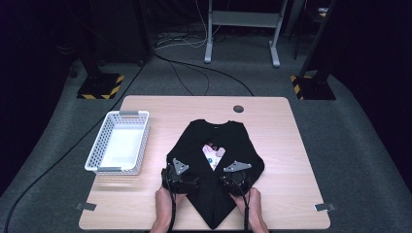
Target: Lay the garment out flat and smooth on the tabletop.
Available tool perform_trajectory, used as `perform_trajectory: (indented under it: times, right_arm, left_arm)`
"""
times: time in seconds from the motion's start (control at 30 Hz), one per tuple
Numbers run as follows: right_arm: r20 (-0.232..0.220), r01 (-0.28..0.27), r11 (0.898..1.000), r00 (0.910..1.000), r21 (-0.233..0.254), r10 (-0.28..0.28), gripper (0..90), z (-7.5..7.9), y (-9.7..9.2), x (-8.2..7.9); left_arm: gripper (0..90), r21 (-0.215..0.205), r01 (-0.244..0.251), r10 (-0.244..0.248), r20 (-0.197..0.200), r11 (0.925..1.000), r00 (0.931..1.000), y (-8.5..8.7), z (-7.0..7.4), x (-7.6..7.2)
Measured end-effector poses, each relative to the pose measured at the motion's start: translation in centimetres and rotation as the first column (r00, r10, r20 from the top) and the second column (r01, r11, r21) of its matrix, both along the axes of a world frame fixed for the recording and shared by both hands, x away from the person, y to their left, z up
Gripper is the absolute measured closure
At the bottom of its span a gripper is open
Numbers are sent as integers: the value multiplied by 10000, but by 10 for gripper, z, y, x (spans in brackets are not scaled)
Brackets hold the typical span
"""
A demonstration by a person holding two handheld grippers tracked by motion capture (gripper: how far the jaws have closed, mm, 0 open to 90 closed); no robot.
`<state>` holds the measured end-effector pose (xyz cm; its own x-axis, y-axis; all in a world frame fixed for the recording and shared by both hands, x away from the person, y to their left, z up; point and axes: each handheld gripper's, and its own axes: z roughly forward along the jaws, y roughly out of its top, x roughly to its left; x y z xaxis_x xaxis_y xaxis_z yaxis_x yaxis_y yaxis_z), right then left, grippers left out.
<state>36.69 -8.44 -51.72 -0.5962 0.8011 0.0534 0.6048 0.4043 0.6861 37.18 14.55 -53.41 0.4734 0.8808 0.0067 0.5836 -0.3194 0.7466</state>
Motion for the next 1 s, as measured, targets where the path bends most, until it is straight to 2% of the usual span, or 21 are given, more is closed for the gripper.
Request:
perform_trajectory:
  times: [0.2, 0.67, 1.0]
  right_arm:
    - [180, 9, 10000, 9998, -24, -8, 900, 2, -3, -5]
    - [429, 355, 9994, 9984, 37, -357, 898, 14, -25, -17]
    - [487, 567, 9984, 9972, 28, -568, 896, 17, -37, -26]
  left_arm:
    - [85, -5, 0, 0, -4, 10000, 10000, 0, 0, 0]
    - [87, -6, 5, -5, 5, 10000, 10000, 0, 0, 0]
    - [87, -8, 4, -4, 4, 10000, 10000, 0, 0, 0]
